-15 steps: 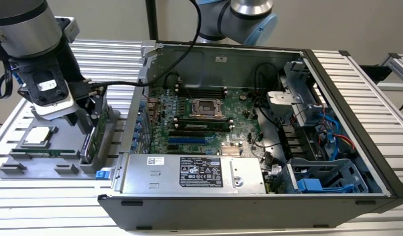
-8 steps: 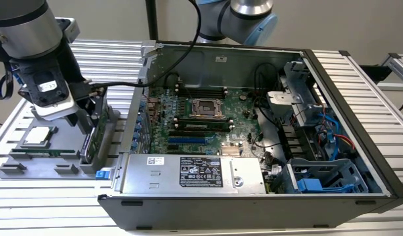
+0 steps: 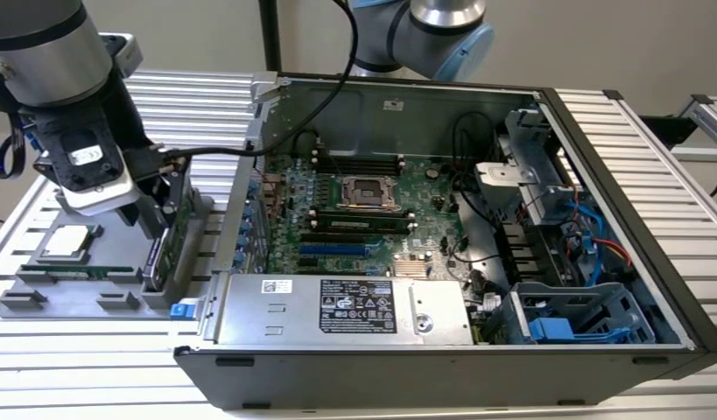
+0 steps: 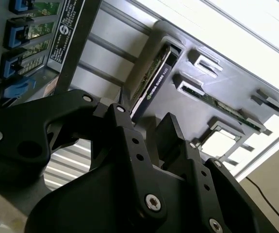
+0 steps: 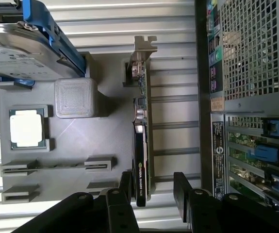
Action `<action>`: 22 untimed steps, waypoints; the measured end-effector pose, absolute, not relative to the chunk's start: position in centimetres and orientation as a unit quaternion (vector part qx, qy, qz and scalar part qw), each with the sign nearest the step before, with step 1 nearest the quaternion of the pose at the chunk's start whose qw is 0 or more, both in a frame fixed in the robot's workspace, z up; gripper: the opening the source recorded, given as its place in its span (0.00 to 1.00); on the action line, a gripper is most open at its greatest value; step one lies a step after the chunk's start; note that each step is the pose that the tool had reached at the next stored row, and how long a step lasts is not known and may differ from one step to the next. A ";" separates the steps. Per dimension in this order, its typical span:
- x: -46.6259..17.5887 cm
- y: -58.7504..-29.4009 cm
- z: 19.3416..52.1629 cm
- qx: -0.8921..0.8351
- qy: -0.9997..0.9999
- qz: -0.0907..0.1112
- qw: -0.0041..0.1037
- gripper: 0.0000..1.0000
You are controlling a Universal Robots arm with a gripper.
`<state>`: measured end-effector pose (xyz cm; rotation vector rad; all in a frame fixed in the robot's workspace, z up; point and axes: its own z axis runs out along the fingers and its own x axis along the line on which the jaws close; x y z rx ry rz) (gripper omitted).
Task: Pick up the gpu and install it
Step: 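Pick up the gpu and move the gpu toward the slot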
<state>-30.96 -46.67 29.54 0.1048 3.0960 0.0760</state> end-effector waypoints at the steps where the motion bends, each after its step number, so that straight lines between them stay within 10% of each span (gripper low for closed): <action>1: -31.0 -46.7 29.5 0.034 0.999 0.025 0.021 1.00; 22: -31.0 -46.7 29.1 0.034 0.999 0.025 0.021 1.00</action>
